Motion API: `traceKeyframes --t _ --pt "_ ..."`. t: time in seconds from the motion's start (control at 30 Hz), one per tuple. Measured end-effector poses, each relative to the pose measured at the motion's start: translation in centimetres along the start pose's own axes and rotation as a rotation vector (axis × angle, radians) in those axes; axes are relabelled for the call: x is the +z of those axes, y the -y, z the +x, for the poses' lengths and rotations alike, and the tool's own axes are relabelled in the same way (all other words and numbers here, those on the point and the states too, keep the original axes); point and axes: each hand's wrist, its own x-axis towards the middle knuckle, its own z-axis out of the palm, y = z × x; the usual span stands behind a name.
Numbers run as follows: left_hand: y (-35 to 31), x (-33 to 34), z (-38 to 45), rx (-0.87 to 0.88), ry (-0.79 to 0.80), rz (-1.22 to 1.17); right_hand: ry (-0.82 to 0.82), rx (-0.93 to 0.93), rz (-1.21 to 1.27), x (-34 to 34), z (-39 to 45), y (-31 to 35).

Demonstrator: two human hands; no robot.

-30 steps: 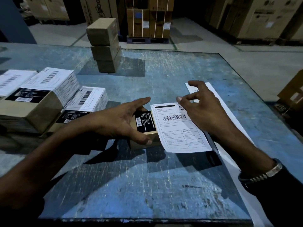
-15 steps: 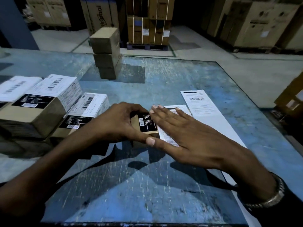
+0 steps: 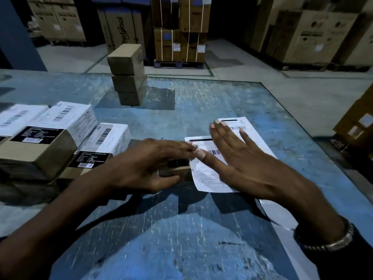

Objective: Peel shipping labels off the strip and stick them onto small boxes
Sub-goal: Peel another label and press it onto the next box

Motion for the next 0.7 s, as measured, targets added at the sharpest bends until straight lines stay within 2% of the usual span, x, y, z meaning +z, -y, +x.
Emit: traceKeyframes --t 0.07,0.17,0.3,0.5,0.6,0.7 --pt "0.2 0.1 0.0 0.031 -0.001 0.030 0.041 -0.102 0.036 0.3 -0.3 1.1" --pt "0.1 -0.2 -0.1 0.021 -0.009 0.057 0.060 -0.160 -0.073 1.4 -0.8 2.4" --pt "-0.1 -0.3 -0.2 0.003 -0.048 0.015 0.047 -0.020 -0.140 1.0 -0.9 1.3" --pt "0.1 -0.2 0.0 -0.002 -0.091 -0.038 -0.001 0.131 -0.078 -0.1 -0.6 -0.8" --pt "0.0 -0.2 -0.2 -0.001 -0.120 -0.059 -0.065 0.034 -0.094 0.4 -0.7 0.1" --pt "-0.3 -0.1 -0.3 -0.003 -0.161 -0.072 -0.041 -0.095 -0.107 1.7 -0.8 1.7"
